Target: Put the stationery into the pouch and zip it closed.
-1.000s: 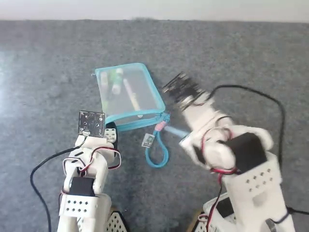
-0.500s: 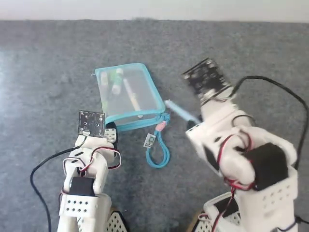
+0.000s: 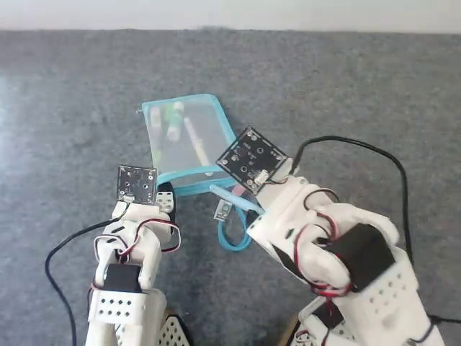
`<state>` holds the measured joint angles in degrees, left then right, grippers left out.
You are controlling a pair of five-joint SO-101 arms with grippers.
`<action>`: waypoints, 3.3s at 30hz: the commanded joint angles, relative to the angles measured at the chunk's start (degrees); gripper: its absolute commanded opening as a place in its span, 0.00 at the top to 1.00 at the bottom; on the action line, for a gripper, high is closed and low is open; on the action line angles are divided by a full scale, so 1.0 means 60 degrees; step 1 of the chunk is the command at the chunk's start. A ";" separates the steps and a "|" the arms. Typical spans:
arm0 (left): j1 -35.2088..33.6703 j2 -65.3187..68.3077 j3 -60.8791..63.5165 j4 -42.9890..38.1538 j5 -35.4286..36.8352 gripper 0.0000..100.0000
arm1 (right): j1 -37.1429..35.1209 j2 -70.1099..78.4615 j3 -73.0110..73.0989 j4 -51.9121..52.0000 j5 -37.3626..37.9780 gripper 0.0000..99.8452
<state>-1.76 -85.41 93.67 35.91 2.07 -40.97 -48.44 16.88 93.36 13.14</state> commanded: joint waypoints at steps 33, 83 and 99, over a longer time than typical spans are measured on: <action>0.0147 -0.0132 -0.0139 -0.0293 -0.0088 0.99 | -0.1282 0.4388 0.2359 -0.7187 -0.1363 0.91; -0.0879 -0.0132 -0.1458 0.0645 -0.0029 0.99 | 0.1707 0.1824 0.6520 -0.9092 -0.0762 0.54; -0.0308 -0.1568 -0.0930 0.1201 0.0029 0.99 | -0.0081 0.1897 0.4132 -0.7465 -0.1744 0.73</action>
<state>-4.31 -92.79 88.66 45.14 2.59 -38.59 -37.36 45.36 49.32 2.15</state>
